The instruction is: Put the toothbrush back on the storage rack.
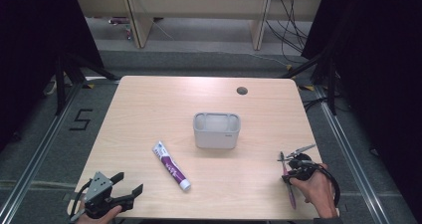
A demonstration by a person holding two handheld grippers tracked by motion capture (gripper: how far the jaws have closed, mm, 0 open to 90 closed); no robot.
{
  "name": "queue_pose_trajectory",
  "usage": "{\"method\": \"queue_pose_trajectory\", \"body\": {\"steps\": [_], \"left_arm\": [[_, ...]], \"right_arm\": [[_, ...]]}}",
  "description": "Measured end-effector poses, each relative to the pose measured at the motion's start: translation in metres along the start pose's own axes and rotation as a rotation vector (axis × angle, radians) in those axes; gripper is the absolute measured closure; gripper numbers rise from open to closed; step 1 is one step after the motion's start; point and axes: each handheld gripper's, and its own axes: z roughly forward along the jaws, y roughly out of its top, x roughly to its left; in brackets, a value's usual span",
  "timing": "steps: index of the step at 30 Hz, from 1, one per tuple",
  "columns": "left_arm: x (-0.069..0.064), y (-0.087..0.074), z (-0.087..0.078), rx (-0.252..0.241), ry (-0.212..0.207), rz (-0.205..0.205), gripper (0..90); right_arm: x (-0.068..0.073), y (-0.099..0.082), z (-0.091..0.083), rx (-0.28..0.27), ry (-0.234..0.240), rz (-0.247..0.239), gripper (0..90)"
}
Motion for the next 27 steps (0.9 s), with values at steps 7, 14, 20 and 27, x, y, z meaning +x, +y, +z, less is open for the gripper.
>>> {"method": "queue_pose_trajectory", "body": {"steps": [7, 14, 20, 27], "left_arm": [[0.001, 0.0, 0.001, -0.007, -0.003, 0.004, 19.0], [0.001, 0.0, 0.001, -0.009, -0.005, 0.007, 19.1], [0.001, 0.0, 0.001, -0.011, -0.005, 0.007, 19.1], [0.002, 0.0, 0.001, -0.011, -0.006, 0.007, 19.1]], "right_arm": [[-0.006, 0.005, 0.0, 0.056, 0.006, -0.026, 74.0], [-0.005, 0.01, 0.0, 0.1, 0.007, -0.044, 77.3], [-0.002, 0.016, 0.0, 0.135, 0.004, -0.076, 78.3], [0.0, 0.022, 0.001, 0.173, 0.002, -0.111, 78.8]]}}
